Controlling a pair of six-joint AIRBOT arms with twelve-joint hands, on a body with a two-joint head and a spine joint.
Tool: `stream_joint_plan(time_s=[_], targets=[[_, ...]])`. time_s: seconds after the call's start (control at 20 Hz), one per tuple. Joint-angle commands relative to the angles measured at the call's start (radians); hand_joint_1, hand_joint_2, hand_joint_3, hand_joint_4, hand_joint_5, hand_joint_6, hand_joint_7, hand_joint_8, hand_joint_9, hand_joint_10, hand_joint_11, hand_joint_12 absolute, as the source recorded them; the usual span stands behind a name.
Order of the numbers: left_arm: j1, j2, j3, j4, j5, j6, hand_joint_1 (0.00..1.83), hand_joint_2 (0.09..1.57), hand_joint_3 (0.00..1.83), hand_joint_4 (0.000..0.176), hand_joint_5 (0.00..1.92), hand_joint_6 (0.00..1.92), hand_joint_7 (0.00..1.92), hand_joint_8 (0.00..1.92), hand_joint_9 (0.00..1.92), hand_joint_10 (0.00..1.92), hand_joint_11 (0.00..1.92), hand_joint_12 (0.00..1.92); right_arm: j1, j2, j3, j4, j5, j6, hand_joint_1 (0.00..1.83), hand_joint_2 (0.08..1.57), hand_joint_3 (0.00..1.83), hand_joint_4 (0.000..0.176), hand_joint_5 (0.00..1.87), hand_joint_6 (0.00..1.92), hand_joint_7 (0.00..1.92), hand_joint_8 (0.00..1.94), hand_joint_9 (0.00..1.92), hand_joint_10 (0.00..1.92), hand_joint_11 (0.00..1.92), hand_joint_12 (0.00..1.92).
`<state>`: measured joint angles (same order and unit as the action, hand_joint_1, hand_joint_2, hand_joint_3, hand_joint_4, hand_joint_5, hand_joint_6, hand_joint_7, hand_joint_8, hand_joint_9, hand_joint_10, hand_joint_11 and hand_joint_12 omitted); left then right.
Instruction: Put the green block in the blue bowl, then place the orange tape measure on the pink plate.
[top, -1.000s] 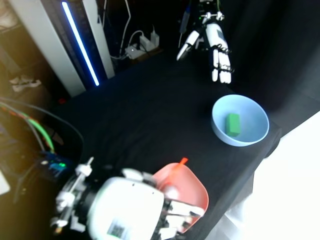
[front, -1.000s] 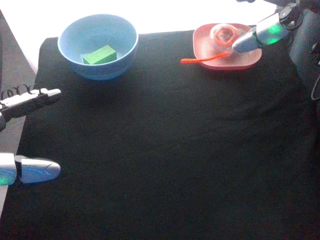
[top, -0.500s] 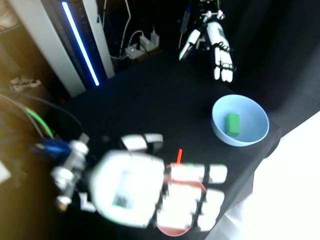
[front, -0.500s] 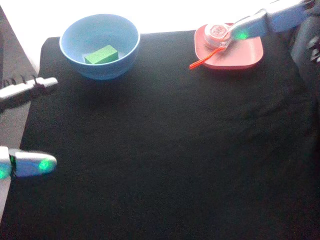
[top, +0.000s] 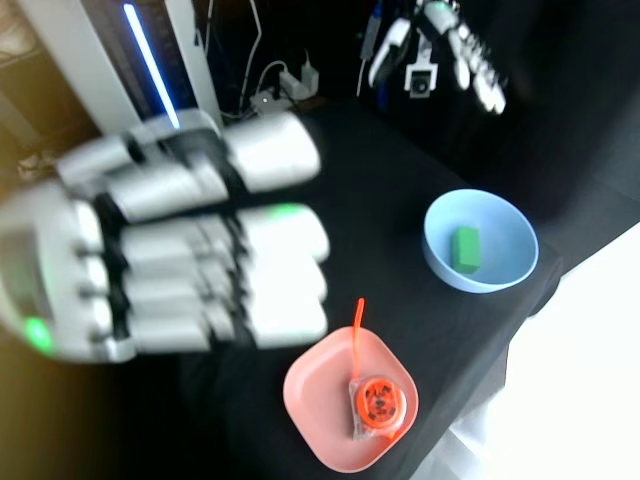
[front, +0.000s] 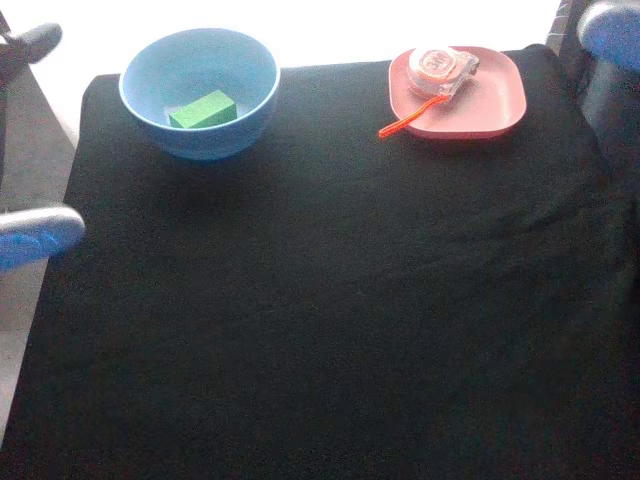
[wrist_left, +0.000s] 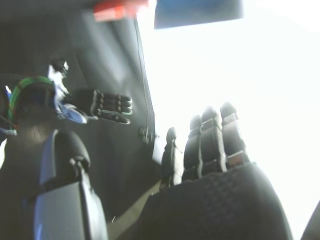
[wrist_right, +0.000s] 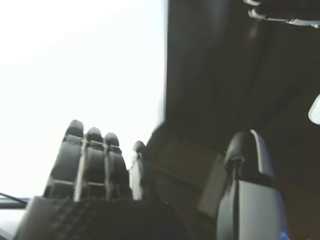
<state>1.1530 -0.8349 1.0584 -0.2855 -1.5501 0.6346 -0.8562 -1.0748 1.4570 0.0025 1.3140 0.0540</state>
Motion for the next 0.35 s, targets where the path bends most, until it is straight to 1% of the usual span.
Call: stream_joint_plan(time_s=[0.0,0.05,0.1,0.15,0.2,0.25,0.3], targets=[[-0.009,0.003,-0.007,0.0,-0.143,0.002,0.55,0.96,0.01,0.107,0.11,0.0,0.14,0.01,0.12,0.01,0.08,0.11,-0.02,0.004,-0.013,0.106,0.193,0.006,0.64,0.88,0.0,0.127,0.0,0.0,0.03,0.01,0.0,0.0,0.0,0.0],[-0.008,0.001,-0.013,0.009,-0.153,0.003,0.52,0.99,0.02,0.088,0.1,0.0,0.15,0.01,0.14,0.01,0.13,0.14,-0.061,0.0,-0.033,0.147,0.246,0.006,0.65,0.87,0.0,0.155,0.0,0.0,0.06,0.02,0.0,0.0,0.0,0.0],[-0.009,-0.004,-0.019,0.017,-0.159,0.003,0.51,1.05,0.01,0.048,0.04,0.0,0.11,0.0,0.14,0.01,0.11,0.15,-0.093,-0.005,-0.052,0.177,0.29,0.006,0.67,0.85,0.0,0.172,0.0,0.0,0.09,0.01,0.0,0.0,0.0,0.0],[-0.008,-0.015,-0.023,0.02,-0.167,0.003,0.38,1.08,0.02,0.051,0.01,0.0,0.1,0.0,0.15,0.0,0.05,0.13,-0.119,-0.014,-0.073,0.2,0.334,0.006,0.74,0.86,0.0,0.14,0.02,0.01,0.09,0.0,0.0,0.0,0.0,0.0],[-0.008,-0.028,-0.025,0.02,-0.176,0.003,0.26,1.11,0.03,0.054,0.0,0.0,0.08,0.0,0.14,0.0,0.02,0.12,-0.133,-0.023,-0.088,0.208,0.364,0.006,0.75,0.85,0.0,0.13,0.02,0.0,0.04,0.0,0.0,0.0,0.0,0.0],[-0.007,-0.038,-0.025,0.019,-0.182,0.003,0.19,1.1,0.02,0.071,0.01,0.0,0.09,0.0,0.17,0.01,0.08,0.15,-0.14,-0.03,-0.1,0.209,0.385,0.006,0.74,0.88,0.0,0.127,0.0,0.0,0.02,0.0,0.0,0.0,0.0,0.0],[-0.008,-0.048,-0.026,0.018,-0.182,0.003,0.19,1.1,0.01,0.078,0.01,0.0,0.08,0.0,0.17,0.01,0.1,0.17,-0.147,-0.036,-0.11,0.209,0.402,0.006,0.75,0.88,0.01,0.132,0.0,0.0,0.01,0.0,0.0,0.0,0.0,0.0]])
